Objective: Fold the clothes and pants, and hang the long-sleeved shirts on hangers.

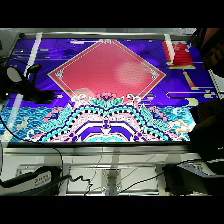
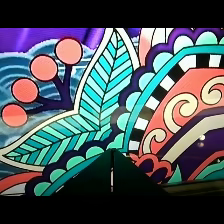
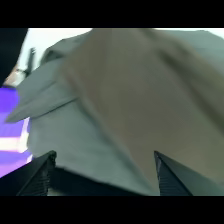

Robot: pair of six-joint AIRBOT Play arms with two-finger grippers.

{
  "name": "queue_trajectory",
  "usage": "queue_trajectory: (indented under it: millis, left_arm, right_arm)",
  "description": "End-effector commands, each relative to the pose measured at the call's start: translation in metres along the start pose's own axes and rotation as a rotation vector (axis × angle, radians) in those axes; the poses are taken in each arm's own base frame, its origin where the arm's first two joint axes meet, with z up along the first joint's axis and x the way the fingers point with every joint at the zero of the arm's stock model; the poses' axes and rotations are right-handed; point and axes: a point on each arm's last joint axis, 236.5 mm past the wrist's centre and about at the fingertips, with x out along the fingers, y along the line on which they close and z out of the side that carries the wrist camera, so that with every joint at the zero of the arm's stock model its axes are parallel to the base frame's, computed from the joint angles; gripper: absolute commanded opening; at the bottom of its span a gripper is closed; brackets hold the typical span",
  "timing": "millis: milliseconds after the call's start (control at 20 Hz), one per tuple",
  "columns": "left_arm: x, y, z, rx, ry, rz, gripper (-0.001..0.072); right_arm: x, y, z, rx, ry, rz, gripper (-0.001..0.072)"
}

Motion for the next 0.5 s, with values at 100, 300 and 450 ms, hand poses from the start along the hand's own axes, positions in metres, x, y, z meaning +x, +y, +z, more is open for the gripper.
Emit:
queue_trajectory:
  millis: [100,300,450]
  left_arm:
    - [0.000,0.000,0.000,-0.002,0.002,-0.001,0.0016]
    - [0.000,0.000,0.000,-0.002,0.002,-0.001,0.0016]
    - [0.000,0.000,-0.001,-0.002,0.002,-0.001,0.0017]
  right_arm:
    - [-0.006,0.084,-0.040,-0.074,0.147,0.290,0.0103]
    - [-0.051,0.217,-0.123,-0.379,0.315,0.694,0.0017]
    - [-0.095,0.280,-0.219,-0.676,0.460,0.872,0.0018]
